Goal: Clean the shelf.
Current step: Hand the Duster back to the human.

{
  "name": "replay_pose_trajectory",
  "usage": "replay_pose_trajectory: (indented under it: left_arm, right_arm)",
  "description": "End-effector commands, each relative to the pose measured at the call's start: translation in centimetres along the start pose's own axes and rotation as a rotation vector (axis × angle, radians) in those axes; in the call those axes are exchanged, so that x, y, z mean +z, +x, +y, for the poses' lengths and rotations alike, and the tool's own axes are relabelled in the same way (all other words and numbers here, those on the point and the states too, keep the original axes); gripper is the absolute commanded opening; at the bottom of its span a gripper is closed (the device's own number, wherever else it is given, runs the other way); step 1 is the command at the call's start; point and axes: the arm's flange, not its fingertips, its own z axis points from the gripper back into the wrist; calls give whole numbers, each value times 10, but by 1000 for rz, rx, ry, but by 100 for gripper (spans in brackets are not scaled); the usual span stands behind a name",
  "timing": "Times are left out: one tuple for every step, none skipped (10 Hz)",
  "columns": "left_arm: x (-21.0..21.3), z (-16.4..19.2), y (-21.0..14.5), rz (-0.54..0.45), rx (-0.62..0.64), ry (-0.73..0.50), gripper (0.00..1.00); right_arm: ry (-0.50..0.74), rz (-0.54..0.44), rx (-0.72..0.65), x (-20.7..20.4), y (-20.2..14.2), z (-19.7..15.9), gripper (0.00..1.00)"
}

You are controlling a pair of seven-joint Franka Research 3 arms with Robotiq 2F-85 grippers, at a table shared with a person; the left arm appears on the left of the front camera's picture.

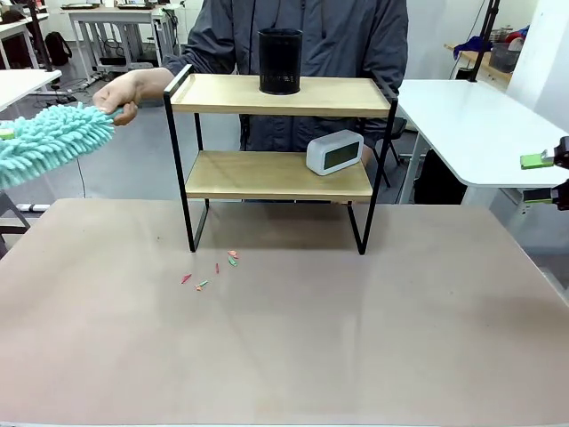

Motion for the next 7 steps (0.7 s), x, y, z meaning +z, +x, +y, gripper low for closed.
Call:
replay_pose_trajectory:
  left_arm:
    - [-12, 12, -2, 80, 29, -30, 100]
    - [-23, 28, -5, 136, 80, -73, 100]
    - [-44, 47, -5, 178, 122, -85, 100]
    - [-73, 66, -3, 221, 136, -100, 100]
    - [-104, 83, 2, 314, 200, -154, 100]
    - [-125, 91, 5, 343, 265, -184, 100]
    - [-81, 72, -16, 252, 169, -98, 100]
  right_arm:
    - [1, 5, 21, 2, 0, -2, 100]
    - [1, 5, 21, 2, 0, -2, 100]
    - [1, 5, 21, 2, 0, -2, 100]
    - [1, 5, 21, 2, 0, -2, 100]
    - [1, 5, 21, 2, 0, -2, 100]
    - [1, 5, 21, 2, 0, -2, 100]
    - [1, 5, 21, 2, 0, -2, 100]
